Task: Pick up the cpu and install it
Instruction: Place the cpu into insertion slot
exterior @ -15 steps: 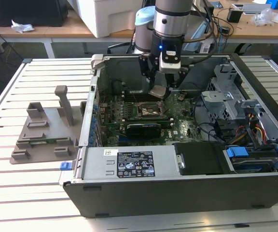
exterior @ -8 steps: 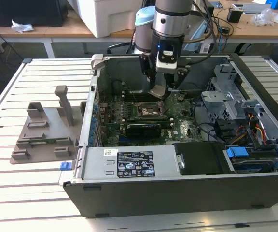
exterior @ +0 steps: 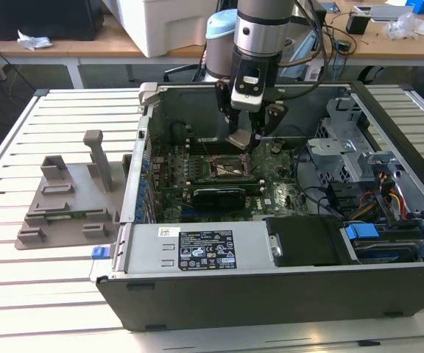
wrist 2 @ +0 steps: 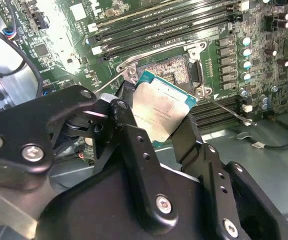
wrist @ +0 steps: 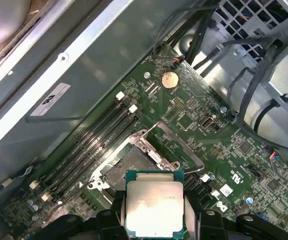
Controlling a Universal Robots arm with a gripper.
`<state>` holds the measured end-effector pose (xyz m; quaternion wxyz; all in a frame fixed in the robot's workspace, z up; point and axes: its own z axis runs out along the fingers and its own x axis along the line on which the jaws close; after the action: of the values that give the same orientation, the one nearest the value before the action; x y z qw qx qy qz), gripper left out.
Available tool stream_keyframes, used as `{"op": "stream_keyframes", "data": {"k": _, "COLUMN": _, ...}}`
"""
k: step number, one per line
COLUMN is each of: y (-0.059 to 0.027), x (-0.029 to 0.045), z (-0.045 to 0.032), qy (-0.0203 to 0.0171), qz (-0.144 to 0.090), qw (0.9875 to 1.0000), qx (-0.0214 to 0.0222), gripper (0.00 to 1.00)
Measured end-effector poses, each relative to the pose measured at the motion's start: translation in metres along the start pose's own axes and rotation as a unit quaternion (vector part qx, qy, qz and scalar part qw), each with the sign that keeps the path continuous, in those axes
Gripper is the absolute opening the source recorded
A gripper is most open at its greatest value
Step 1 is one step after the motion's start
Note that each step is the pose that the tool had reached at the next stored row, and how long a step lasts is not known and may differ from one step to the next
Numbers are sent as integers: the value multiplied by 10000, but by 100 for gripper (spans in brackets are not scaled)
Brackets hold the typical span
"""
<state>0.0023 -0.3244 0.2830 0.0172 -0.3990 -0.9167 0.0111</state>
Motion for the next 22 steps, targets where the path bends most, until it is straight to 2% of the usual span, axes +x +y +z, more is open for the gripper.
{"op": "stream_keyframes", "data": {"k": 1, "y": 0, "x": 0, "z": 0, "qy": 1, "qz": 92, "qw": 10000, "qx": 0, "gripper": 55}}
{"op": "stream_keyframes", "data": {"k": 2, "y": 0, "x": 0, "z": 0, "qy": 5, "qz": 285, "qw": 9996, "qx": -2, "gripper": 55}}
{"op": "stream_keyframes", "data": {"k": 6, "y": 1, "x": -1, "z": 1, "qy": 9, "qz": 580, "qw": 9983, "qx": -3, "gripper": 55}}
{"op": "stream_keyframes", "data": {"k": 14, "y": 2, "x": -2, "z": 1, "qy": 13, "qz": 1018, "qw": 9948, "qx": -3, "gripper": 55}}
{"op": "stream_keyframes", "data": {"k": 17, "y": 3, "x": -3, "z": 1, "qy": 17, "qz": 1248, "qw": 9922, "qx": -4, "gripper": 55}}
{"op": "stream_keyframes", "data": {"k": 19, "y": 3, "x": -3, "z": 1, "qy": 19, "qz": 1336, "qw": 9910, "qx": -5, "gripper": 55}}
{"op": "stream_keyframes", "data": {"k": 22, "y": 3, "x": -3, "z": 1, "qy": 24, "qz": 1551, "qw": 9879, "qx": -7, "gripper": 55}}
